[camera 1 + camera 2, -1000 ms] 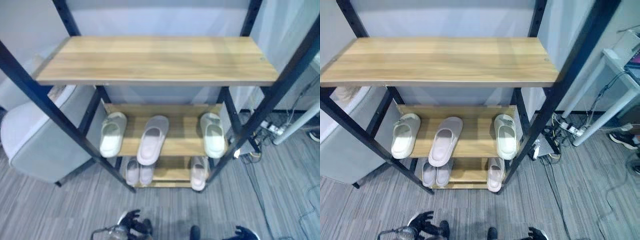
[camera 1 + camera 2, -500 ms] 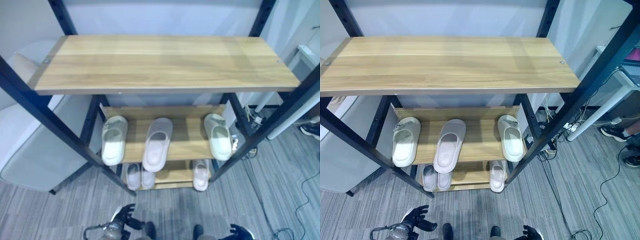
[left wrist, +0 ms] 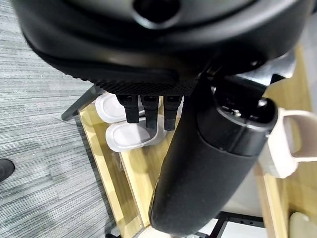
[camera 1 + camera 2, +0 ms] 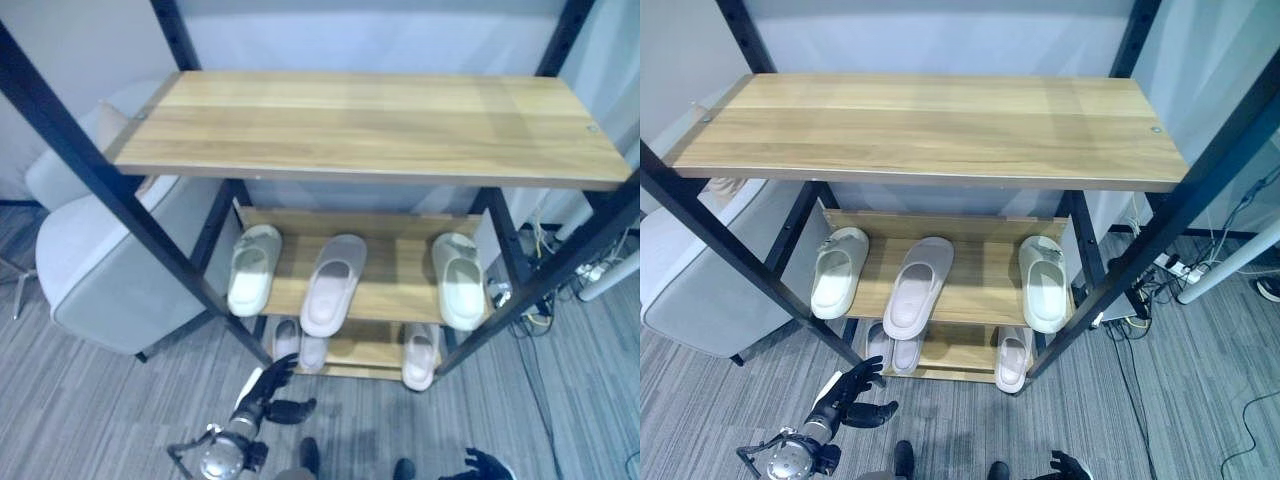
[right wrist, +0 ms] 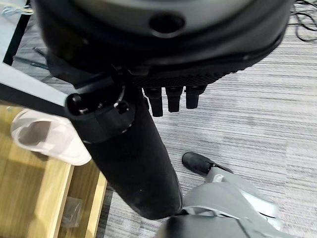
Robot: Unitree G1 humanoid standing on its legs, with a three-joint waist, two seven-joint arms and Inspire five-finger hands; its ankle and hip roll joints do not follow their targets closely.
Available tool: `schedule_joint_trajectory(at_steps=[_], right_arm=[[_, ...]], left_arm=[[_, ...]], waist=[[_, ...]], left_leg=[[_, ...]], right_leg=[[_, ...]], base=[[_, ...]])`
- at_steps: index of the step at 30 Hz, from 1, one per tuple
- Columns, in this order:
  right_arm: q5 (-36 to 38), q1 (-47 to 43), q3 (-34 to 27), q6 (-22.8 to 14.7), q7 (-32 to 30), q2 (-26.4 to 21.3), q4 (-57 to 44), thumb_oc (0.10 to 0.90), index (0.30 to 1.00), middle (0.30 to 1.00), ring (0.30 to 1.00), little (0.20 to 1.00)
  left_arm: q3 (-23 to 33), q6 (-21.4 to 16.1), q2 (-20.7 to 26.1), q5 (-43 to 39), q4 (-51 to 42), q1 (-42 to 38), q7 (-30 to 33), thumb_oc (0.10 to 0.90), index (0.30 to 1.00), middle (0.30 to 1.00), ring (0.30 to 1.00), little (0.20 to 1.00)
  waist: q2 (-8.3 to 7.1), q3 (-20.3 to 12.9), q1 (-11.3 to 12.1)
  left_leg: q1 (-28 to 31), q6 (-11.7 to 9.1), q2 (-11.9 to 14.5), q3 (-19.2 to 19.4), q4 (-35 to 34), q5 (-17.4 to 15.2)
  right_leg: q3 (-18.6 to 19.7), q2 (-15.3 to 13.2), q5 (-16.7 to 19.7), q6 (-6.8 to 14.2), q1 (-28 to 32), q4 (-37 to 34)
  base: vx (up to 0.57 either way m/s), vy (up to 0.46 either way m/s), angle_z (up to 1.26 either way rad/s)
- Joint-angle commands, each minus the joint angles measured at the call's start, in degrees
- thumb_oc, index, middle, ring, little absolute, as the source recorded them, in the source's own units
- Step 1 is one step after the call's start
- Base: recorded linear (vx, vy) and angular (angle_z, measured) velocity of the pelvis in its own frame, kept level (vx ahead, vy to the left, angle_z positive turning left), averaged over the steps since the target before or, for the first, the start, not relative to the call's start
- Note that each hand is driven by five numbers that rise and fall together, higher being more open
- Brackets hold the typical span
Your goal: Arrange the slippers neatly on the shoe rack.
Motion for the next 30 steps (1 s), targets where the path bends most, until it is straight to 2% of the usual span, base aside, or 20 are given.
schedule_joint_trajectory(at_steps=[1, 4, 7, 17, 22, 24, 30], right_arm=[[-0.08, -1.98, -0.43, -2.03, -0.89, -2.59, -0.77, 0.800, 0.900, 0.900, 0.900, 0.900], [-0.05, -2.14, -0.08, -2.25, -1.10, -2.67, -0.66, 0.800, 0.900, 0.900, 0.900, 0.900], [-0.14, -2.06, 0.53, -2.51, -1.19, -2.78, -0.91, 0.800, 0.900, 0.900, 0.900, 0.900], [0.35, -1.41, 1.15, -2.85, -1.12, -2.62, -1.06, 0.800, 0.900, 0.900, 0.900, 0.900], [0.78, -1.16, 1.39, -3.04, -1.42, -2.15, -1.05, 0.800, 0.900, 0.900, 0.900, 0.900], [0.87, -0.86, 1.83, -3.28, -1.55, -1.82, -1.21, 0.800, 0.900, 0.900, 0.900, 0.900], [0.83, 0.02, 2.64, -3.41, -1.53, -1.35, -1.74, 0.800, 0.900, 0.900, 0.900, 0.900]], left_arm=[[2.61, -4.72, 3.33, -2.31, -8.79, -3.51, -0.93, 0.800, 0.900, 0.900, 0.900, 0.900], [3.38, -5.25, 3.60, -2.90, -12.81, -2.96, -0.89, 0.800, 0.900, 0.900, 0.900, 0.900], [3.81, -5.58, 3.60, -4.43, -16.42, -2.77, -1.10, 0.800, 0.900, 0.900, 0.900, 0.900], [5.49, -6.78, 3.96, -5.29, -24.99, -3.94, 0.35, 0.800, 0.900, 0.900, 0.900, 0.900], [6.30, -7.78, 4.45, -1.02, -27.30, -6.84, 4.05, 0.800, 0.900, 0.900, 0.900, 0.900], [5.55, -8.07, 5.00, 3.38, -27.44, -10.21, 6.73, 0.800, 0.900, 0.900, 0.900, 0.900], [3.17, -7.75, 5.21, 9.32, -25.11, -17.00, 10.00, 0.800, 0.900, 0.900, 0.900, 0.900]], waist=[[-0.36, -0.59, 1.45], [-0.01, -0.40, 1.88], [-0.07, -0.53, 2.05], [0.04, -0.70, 1.38], [-0.02, -1.19, 0.53], [-0.08, -1.58, -0.28], [-0.26, -2.23, -1.88]], left_leg=[[-0.14, -2.26, -0.88, -3.43, 0.80, -3.09], [-0.63, -2.49, -0.69, -4.13, 1.08, -2.15], [0.19, -2.71, -0.53, -4.47, 0.86, -2.64], [0.85, -2.76, -0.22, -4.53, 1.21, -2.35], [1.64, -2.69, -0.09, -3.96, 1.04, -2.83], [2.19, -2.64, -0.10, -3.35, 0.69, -3.19], [3.10, -2.46, 0.05, -2.11, 0.00, -3.79]], right_leg=[[2.06, 1.97, -4.26, 0.85, -0.14, 1.70], [1.26, 2.22, -4.02, 0.46, 0.01, 1.53], [0.88, 2.60, -4.84, 0.29, 1.25, 1.18], [0.94, 3.17, -4.89, -0.28, 2.03, 1.20], [1.25, 3.11, -4.88, -0.20, 2.38, 1.11], [1.66, 3.14, -4.79, -0.02, 2.48, 0.95], [2.51, 3.07, -4.54, 0.36, 2.37, 0.76]], base=[[-0.03, -0.029, 0.25], [-0.05, -0.033, 0.18], [0.01, -0.036, 0.16], [-0.01, -0.009, 0.04], [0.03, -0.005, -0.01], [0.07, 0.008, -0.01], [0.06, 0.014, -0.10]])
